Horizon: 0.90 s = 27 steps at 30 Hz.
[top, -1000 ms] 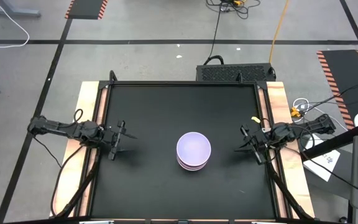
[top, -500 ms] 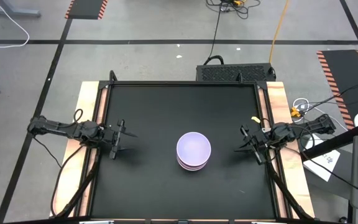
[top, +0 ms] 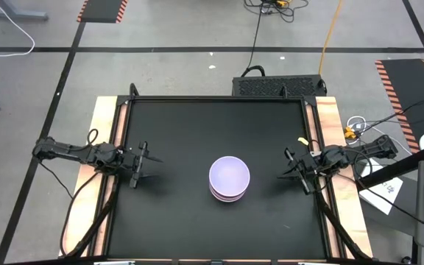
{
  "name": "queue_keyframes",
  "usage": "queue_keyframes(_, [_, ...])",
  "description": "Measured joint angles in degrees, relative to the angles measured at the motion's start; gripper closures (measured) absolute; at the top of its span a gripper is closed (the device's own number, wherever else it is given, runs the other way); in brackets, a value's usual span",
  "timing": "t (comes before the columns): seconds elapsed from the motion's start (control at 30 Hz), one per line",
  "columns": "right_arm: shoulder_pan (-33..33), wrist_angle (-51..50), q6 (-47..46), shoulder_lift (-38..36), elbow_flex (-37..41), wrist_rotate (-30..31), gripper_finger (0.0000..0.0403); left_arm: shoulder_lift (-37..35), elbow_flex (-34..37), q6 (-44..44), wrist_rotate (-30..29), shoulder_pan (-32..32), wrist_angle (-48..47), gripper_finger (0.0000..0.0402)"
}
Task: Nest bowls inside each other
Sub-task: Return to Home Position
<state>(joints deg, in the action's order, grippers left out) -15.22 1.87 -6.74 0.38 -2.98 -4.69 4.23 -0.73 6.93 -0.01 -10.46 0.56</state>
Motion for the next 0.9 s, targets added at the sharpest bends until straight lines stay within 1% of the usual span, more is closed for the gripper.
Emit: queue_keyframes(0.9, [0.0, 0.7, 0.0, 0.1, 0.0, 0.0, 0.0403, 0.0, 0.0, 0.3, 0.0, 0.0, 0.1, 0.0156])
